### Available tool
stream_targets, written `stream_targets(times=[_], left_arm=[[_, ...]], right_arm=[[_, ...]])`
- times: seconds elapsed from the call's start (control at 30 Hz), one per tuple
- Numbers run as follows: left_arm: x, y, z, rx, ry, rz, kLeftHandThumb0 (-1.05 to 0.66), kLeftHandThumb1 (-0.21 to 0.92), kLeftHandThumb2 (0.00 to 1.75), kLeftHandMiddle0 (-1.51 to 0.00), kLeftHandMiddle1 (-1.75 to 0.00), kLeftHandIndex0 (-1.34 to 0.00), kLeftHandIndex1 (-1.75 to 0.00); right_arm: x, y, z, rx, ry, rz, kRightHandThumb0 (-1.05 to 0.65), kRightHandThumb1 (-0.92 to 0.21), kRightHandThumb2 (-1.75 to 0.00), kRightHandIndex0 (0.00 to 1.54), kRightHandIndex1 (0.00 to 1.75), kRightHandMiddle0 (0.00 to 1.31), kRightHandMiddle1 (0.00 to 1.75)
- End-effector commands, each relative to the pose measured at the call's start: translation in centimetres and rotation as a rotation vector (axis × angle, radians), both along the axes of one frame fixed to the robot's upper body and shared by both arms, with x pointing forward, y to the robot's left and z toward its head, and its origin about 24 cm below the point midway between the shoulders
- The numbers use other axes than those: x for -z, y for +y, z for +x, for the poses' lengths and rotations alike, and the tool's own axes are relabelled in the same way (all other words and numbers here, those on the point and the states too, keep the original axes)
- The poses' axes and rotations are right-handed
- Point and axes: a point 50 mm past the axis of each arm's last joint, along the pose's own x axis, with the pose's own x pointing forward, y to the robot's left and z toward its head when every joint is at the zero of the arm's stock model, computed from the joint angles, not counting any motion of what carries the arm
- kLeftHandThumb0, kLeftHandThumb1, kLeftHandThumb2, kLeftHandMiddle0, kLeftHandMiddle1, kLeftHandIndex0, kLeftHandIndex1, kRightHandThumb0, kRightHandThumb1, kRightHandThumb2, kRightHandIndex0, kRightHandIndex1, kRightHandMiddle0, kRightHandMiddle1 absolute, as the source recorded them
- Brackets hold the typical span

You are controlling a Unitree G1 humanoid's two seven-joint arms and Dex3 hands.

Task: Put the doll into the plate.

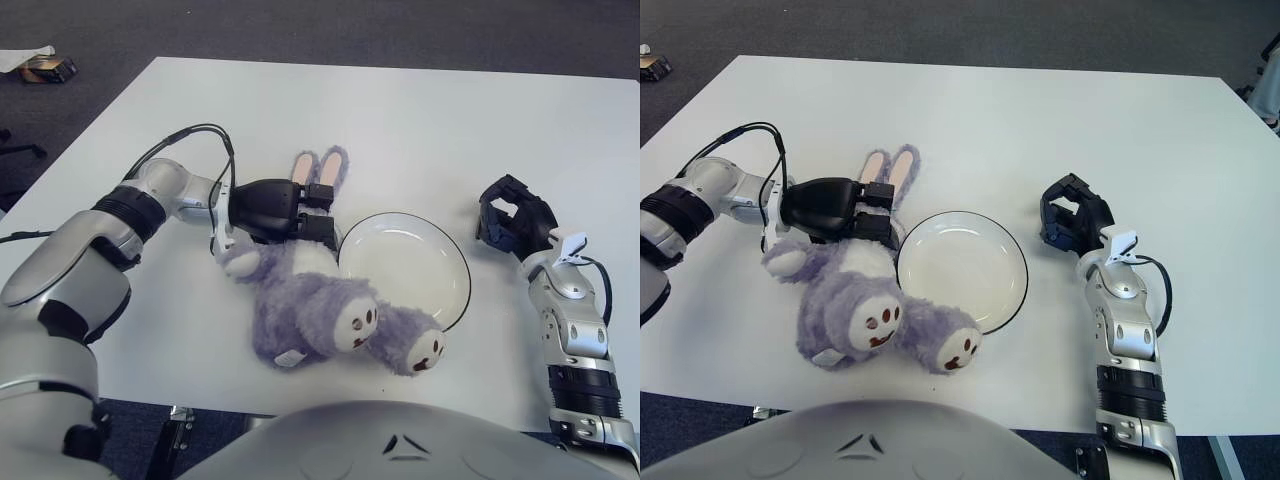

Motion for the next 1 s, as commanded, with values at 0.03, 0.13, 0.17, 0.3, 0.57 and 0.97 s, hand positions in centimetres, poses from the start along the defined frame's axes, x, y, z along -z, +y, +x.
stream_targets(times=[0.03,0.13,0.17,0.3,0.57,0.97], left_arm=[[2.1,1.3,0.4,-0.083,0.044,0.276,-0.01,0.34,1.25,-0.58,-1.75,-0.49,-1.58],[1.9,1.4,0.4,-0.091,0.033,0.255,-0.01,0.25,1.37,-0.65,-1.75,-0.51,-1.63],[1.8,1.5,0.4,-0.095,0.032,0.254,-0.01,0.23,1.40,-0.67,-1.75,-0.52,-1.64],[1.6,1.4,0.2,-0.102,0.000,0.219,-0.01,0.15,1.51,-0.73,-1.75,-0.53,-1.72],[1.3,2.2,0.3,-0.186,-0.050,0.153,-0.01,0.19,1.47,-0.70,-1.74,-0.48,-1.74],[1.6,3.5,0.5,-0.258,-0.031,0.036,0.00,0.13,1.52,-0.77,-1.69,-0.53,-1.75]], right_arm=[[3.8,0.0,-1.5,0.006,0.212,0.043,-0.41,-0.57,-1.00,0.94,1.75,0.42,1.75],[3.8,0.1,-1.5,0.007,0.209,0.039,-0.41,-0.55,-1.02,0.95,1.75,0.43,1.75],[3.8,0.1,-1.5,0.007,0.209,0.039,-0.41,-0.55,-1.02,0.95,1.75,0.43,1.75],[3.8,0.0,-1.5,0.010,0.211,0.027,-0.42,-0.54,-1.04,0.96,1.75,0.44,1.75],[3.9,0.0,-1.4,0.010,0.215,0.038,-0.41,-0.54,-1.03,0.96,1.75,0.44,1.75],[4.0,-0.2,-1.3,0.005,0.215,0.038,-0.41,-0.55,-1.02,0.95,1.75,0.43,1.75]])
